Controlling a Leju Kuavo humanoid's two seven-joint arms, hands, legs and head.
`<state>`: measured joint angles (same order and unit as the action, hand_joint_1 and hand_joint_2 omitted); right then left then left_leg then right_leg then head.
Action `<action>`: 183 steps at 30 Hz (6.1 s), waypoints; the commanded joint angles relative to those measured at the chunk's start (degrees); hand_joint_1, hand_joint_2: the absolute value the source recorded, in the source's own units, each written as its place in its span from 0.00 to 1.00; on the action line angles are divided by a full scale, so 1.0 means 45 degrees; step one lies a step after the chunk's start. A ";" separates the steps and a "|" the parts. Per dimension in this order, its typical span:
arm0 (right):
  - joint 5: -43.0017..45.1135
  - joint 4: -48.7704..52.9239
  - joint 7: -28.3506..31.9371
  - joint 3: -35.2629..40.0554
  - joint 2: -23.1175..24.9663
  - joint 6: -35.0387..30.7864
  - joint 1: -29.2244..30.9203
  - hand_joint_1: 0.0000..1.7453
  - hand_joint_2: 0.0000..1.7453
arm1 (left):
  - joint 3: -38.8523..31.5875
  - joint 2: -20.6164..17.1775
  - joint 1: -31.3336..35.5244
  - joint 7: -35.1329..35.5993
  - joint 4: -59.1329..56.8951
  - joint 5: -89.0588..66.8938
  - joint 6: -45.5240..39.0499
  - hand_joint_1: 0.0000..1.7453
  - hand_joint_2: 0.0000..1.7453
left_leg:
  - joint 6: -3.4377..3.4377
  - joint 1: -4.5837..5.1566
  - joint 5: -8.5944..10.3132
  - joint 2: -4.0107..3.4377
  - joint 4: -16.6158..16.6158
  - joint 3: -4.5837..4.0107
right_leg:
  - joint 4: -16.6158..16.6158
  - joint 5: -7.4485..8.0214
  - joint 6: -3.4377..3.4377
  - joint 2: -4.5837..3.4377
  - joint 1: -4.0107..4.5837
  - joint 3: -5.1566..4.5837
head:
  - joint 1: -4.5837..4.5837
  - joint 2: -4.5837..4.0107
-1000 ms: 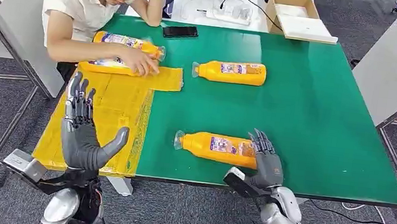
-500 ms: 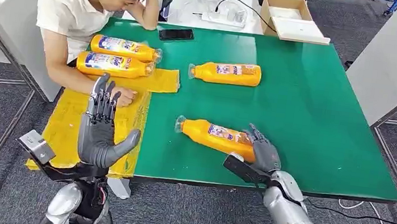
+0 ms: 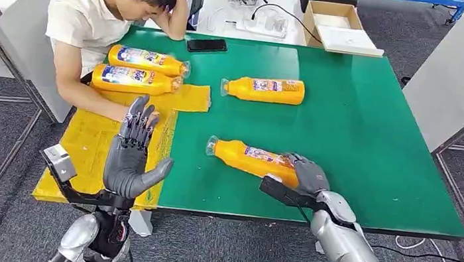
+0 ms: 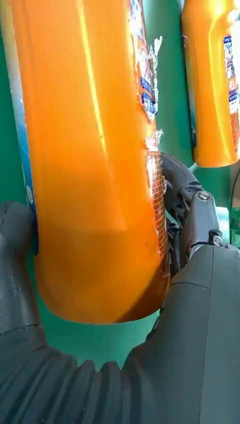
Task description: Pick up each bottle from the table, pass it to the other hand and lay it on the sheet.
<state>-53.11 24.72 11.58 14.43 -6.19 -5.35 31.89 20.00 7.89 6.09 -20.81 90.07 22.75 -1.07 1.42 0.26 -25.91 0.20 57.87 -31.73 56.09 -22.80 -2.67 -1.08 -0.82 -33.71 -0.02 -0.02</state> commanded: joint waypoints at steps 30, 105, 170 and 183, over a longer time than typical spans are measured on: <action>0.4198 0.1195 0.4729 -0.2216 0.1715 -0.2511 -0.1957 1.00 1.00 | -0.0606 0.0538 -0.0208 -0.1711 -0.0692 -0.2807 -0.5382 0.00 1.00 | 0.0006 -0.0028 -0.0057 0.0032 -0.0020 -0.0001 | -0.0079 -0.0018 -0.0013 0.0042 0.0028 0.0095 | -0.0009 0.0005; 0.9966 0.6490 0.6315 0.8846 0.2987 -0.5095 -0.4189 1.00 1.00 | 0.0252 0.0206 -0.0291 -0.0278 -0.0624 0.3005 0.1578 1.00 1.00 | 0.0008 -0.0043 -0.0046 0.0114 0.0001 -0.0308 | -0.0004 -0.0068 -0.0023 0.0128 0.0024 -0.0085 | -0.0005 0.0000; 1.1138 1.2440 0.6315 -0.1305 0.4094 -0.4777 -0.6940 0.00 0.00 | -0.0887 -0.1666 0.6808 0.5423 -1.5306 -1.7000 -0.6700 1.00 1.00 | -0.0007 -0.0046 -0.0029 0.0074 -0.0010 -0.0291 | -0.0001 -0.0053 -0.0020 0.0094 0.0025 -0.0071 | -0.0005 0.0005; 1.0632 1.1738 0.6315 -0.0170 0.3492 -0.5382 -0.6761 0.00 0.00 | -0.1333 -0.1206 0.6255 0.2910 -1.3864 -1.6103 -0.3892 0.75 1.00 | -0.0009 -0.0034 -0.0019 0.0062 -0.0018 -0.0267 | -0.0002 -0.0038 -0.0012 0.0082 0.0013 -0.0060 | 0.0005 0.0004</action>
<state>-4.15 82.42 38.21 10.53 11.61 -27.62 -0.86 15.81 1.33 36.06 -3.02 27.60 -52.53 -23.69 1.49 0.15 -25.96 0.71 57.89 -33.07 56.19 -22.97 -2.85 -0.63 -0.82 -34.07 0.00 0.00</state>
